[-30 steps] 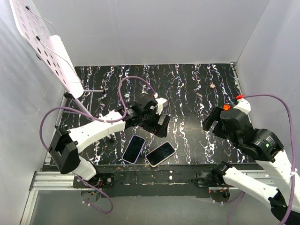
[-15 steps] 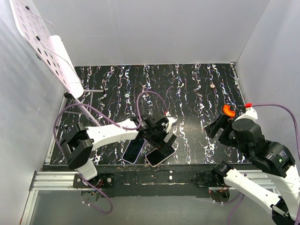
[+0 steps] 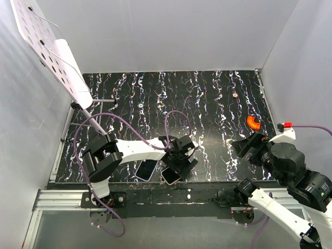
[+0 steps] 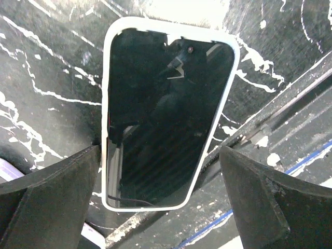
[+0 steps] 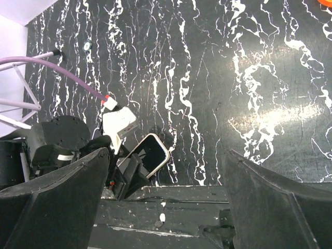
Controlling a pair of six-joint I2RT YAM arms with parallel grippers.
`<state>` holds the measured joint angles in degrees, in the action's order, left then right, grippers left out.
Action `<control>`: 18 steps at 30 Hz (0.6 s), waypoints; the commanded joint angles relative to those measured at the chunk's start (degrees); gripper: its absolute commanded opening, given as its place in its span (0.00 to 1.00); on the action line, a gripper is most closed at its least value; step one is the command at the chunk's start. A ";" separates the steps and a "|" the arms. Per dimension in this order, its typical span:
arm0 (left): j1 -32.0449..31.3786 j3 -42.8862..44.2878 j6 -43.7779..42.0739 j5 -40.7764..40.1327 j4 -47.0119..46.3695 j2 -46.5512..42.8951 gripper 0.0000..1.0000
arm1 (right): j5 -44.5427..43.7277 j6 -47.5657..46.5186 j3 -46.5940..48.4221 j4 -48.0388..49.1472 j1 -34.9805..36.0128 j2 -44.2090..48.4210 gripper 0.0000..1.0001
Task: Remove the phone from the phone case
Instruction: Pick up the phone at the center of the board.
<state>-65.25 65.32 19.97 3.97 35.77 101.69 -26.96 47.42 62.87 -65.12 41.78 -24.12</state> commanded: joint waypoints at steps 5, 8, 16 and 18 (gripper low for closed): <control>-2.60 3.67 1.65 -8.53 1.32 3.95 1.00 | -1.08 -1.28 -0.73 2.37 -0.03 -0.49 0.95; -3.47 5.17 2.09 -11.08 2.81 6.06 0.99 | -0.64 -1.36 -1.43 2.72 -0.12 -0.49 0.95; -4.27 4.91 3.33 -13.29 4.40 9.06 0.78 | 0.24 -1.19 -3.80 5.88 -0.03 -0.23 0.95; -4.27 4.82 3.24 -12.76 3.87 8.88 0.65 | 0.42 -1.45 -4.51 6.58 -0.03 -0.84 0.95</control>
<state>-69.45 72.20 22.52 -7.31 39.81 108.01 -26.65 46.50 59.35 -62.48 41.78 -24.10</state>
